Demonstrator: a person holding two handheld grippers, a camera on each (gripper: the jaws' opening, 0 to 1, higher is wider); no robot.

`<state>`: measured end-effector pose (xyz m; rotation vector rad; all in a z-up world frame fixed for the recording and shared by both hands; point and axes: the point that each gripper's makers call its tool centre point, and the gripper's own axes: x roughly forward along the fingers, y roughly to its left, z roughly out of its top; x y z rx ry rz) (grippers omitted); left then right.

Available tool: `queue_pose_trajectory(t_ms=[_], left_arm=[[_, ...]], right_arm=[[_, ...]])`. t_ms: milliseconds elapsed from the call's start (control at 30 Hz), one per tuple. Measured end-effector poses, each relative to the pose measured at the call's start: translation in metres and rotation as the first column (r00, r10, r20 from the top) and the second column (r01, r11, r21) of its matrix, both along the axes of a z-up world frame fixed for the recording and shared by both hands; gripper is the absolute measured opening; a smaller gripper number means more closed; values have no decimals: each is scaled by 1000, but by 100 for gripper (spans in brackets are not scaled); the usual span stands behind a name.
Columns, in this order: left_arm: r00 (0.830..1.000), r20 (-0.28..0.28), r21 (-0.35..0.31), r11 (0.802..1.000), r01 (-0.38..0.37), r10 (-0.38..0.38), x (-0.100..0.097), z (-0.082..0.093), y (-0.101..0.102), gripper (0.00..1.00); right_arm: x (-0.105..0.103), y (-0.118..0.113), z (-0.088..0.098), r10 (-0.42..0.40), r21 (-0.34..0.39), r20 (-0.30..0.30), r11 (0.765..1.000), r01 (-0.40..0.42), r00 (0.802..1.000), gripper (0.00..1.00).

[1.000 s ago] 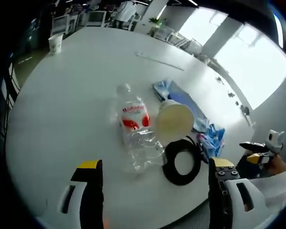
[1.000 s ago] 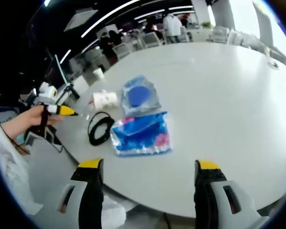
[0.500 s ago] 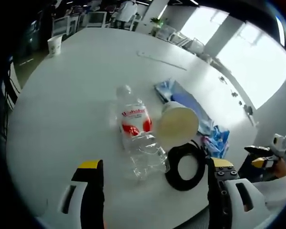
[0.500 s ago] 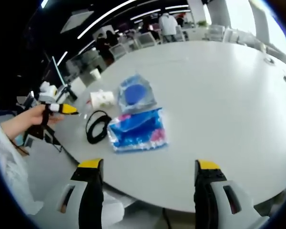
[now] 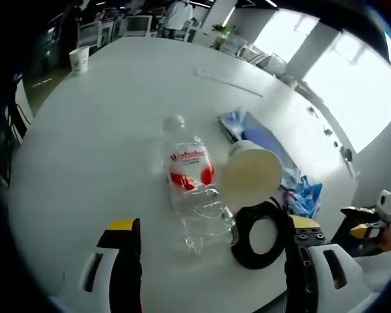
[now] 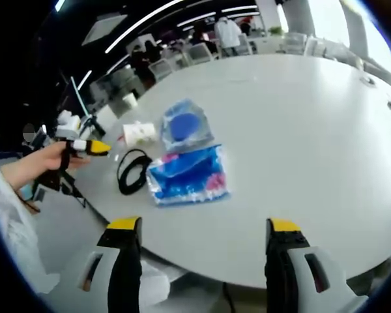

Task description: Arrange the tabletop items into an orderly group along one side of the table until the central work area is clear of visible clutter.

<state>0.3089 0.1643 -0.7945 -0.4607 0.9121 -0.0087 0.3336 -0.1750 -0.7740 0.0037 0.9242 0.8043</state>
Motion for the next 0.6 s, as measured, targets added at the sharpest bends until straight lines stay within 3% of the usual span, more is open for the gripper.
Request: queue_pose_trajectory(t_ms=[600], left_arm=[[1000,-25,10,1000,-8,9,11,-16,-7,85]], right_arm=[[7,0,3,-50,52,-16,997,50,999,74]])
